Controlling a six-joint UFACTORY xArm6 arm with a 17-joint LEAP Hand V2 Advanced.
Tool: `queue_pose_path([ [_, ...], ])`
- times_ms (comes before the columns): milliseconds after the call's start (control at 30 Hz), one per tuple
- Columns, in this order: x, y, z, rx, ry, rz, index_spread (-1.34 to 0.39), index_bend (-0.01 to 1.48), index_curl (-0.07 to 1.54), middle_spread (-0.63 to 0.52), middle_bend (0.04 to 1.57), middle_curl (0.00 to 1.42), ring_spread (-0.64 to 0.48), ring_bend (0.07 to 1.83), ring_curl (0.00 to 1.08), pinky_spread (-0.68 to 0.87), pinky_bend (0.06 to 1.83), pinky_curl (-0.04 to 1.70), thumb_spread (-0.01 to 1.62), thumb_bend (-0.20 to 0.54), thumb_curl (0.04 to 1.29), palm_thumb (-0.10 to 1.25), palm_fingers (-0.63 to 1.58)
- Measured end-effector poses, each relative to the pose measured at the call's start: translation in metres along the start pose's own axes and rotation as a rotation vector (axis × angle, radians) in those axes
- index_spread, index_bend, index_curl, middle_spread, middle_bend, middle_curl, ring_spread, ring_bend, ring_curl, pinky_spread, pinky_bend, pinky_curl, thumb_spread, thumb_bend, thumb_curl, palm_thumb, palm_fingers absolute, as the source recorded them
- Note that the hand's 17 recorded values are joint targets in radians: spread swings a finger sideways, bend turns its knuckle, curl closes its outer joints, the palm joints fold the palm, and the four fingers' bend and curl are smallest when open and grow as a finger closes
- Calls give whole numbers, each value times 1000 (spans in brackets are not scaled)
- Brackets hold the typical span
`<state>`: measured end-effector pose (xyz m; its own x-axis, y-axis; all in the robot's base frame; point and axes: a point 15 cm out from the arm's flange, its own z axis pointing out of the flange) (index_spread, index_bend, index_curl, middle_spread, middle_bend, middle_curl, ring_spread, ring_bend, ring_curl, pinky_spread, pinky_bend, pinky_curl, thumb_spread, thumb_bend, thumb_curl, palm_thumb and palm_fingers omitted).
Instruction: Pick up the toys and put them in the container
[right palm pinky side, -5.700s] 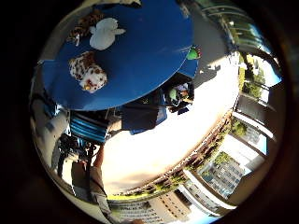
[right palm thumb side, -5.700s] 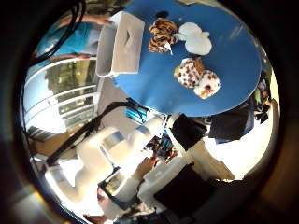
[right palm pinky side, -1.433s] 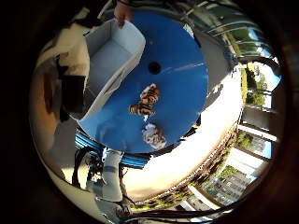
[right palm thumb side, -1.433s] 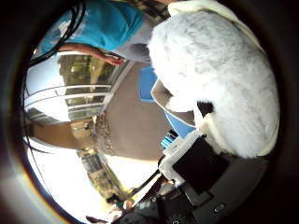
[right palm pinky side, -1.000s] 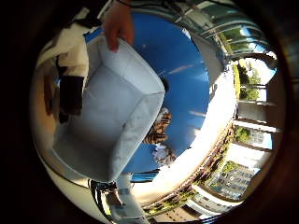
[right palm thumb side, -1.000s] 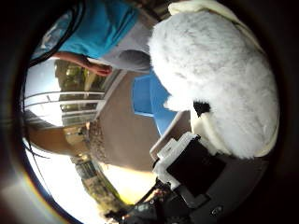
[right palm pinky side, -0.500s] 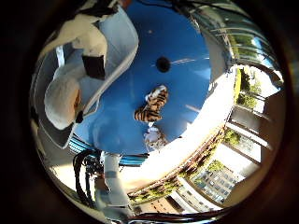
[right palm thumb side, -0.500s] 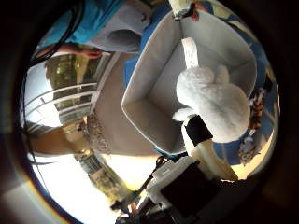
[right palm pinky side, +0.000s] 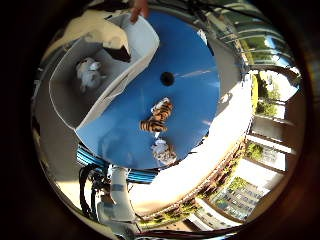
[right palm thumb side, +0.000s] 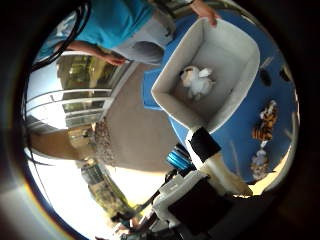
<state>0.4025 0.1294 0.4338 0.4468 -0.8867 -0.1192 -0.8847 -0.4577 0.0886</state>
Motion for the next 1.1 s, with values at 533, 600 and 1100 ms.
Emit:
queue_pose_path([
  [533, 179, 211, 47, -169, 30, 267, -213, 142, 224, 181, 186, 328, 325, 484, 309, 497, 864, 367, 1151, -27, 366, 560, -9],
  [600, 201, 224, 69, -157, 28, 302, -200, 152, 223, 177, 191, 331, 324, 481, 309, 493, 847, 355, 1152, -27, 365, 560, 0],
  [1100, 247, 239, 235, -123, 26, 340, -143, 163, 236, 157, 180, 328, 301, 458, 308, 475, 793, 292, 1143, -26, 367, 573, 55],
])
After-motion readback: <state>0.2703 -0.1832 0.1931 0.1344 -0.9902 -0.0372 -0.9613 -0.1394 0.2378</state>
